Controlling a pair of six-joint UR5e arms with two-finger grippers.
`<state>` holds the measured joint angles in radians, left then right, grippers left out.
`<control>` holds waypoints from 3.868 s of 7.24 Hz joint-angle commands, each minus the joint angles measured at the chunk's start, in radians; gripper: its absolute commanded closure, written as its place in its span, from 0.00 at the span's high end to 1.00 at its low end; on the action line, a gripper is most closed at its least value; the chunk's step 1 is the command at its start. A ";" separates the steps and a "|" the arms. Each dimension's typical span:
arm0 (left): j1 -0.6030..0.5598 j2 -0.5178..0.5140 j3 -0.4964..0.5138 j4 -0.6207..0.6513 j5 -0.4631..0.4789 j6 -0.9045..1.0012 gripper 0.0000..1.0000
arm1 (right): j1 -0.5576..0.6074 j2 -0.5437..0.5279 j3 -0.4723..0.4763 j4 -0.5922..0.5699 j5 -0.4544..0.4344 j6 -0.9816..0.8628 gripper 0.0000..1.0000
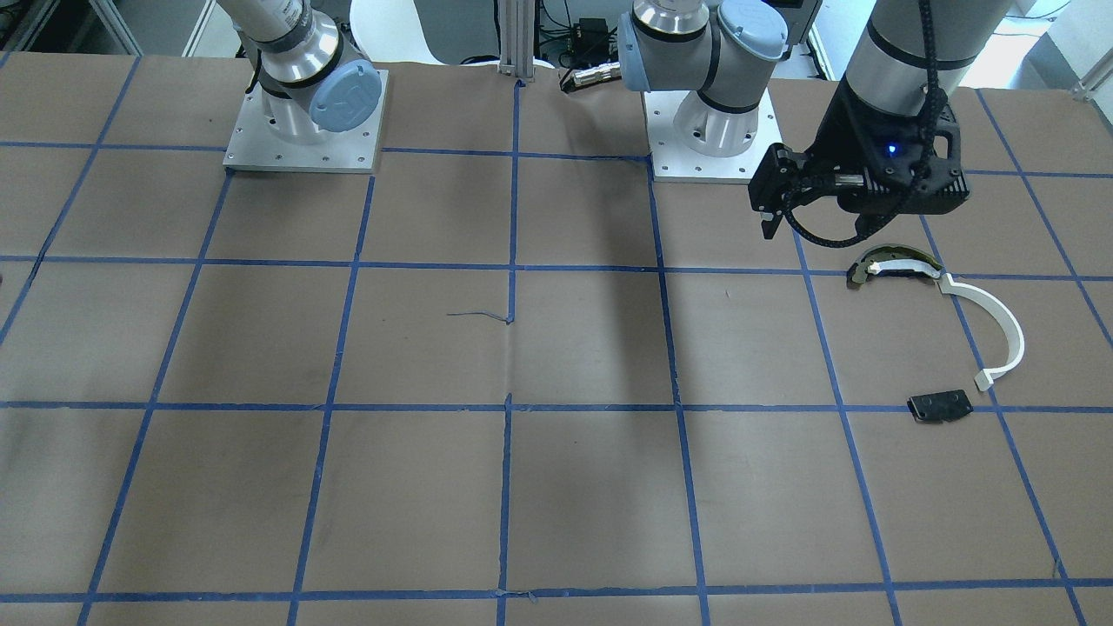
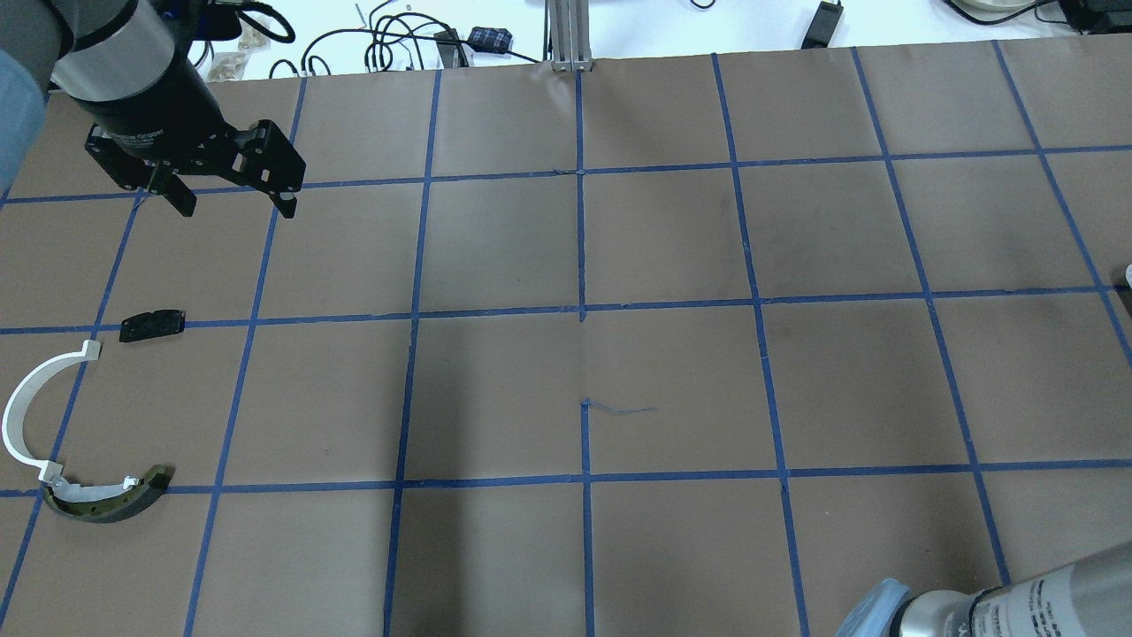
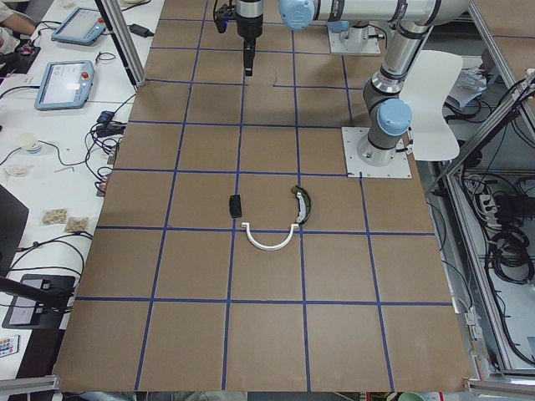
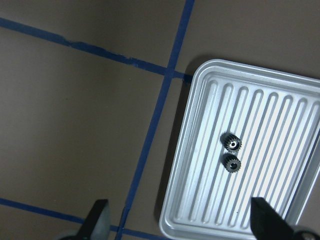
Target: Place bearing gear from tray to pile
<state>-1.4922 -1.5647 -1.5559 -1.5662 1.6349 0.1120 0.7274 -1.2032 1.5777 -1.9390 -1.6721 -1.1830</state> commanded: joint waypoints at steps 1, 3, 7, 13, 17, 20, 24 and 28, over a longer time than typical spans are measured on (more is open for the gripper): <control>-0.002 0.000 -0.001 0.000 -0.001 -0.002 1.00 | -0.048 0.127 -0.007 -0.113 0.008 -0.124 1.00; 0.000 0.000 -0.001 0.000 -0.001 -0.003 1.00 | -0.066 0.201 -0.010 -0.155 0.008 -0.124 1.00; 0.000 0.000 -0.001 0.000 -0.001 -0.003 1.00 | -0.066 0.229 -0.007 -0.236 0.038 -0.130 0.87; 0.000 0.000 0.000 0.000 -0.001 -0.003 1.00 | -0.066 0.264 -0.008 -0.238 0.040 -0.129 0.54; 0.001 0.000 0.002 0.000 -0.003 -0.003 1.00 | -0.066 0.246 -0.010 -0.219 0.026 -0.129 0.00; 0.000 0.000 0.004 0.000 -0.003 -0.003 1.00 | -0.028 0.119 -0.007 -0.119 0.041 -0.090 0.00; 0.001 0.000 0.005 0.000 -0.004 -0.002 1.00 | 0.347 -0.005 0.059 -0.020 0.127 0.462 0.00; 0.018 0.000 0.013 0.000 -0.007 0.005 1.00 | 0.808 -0.038 0.186 -0.032 0.201 0.986 0.00</control>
<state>-1.4794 -1.5647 -1.5460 -1.5662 1.6283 0.1152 1.3753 -1.2376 1.7380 -1.9633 -1.5078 -0.3473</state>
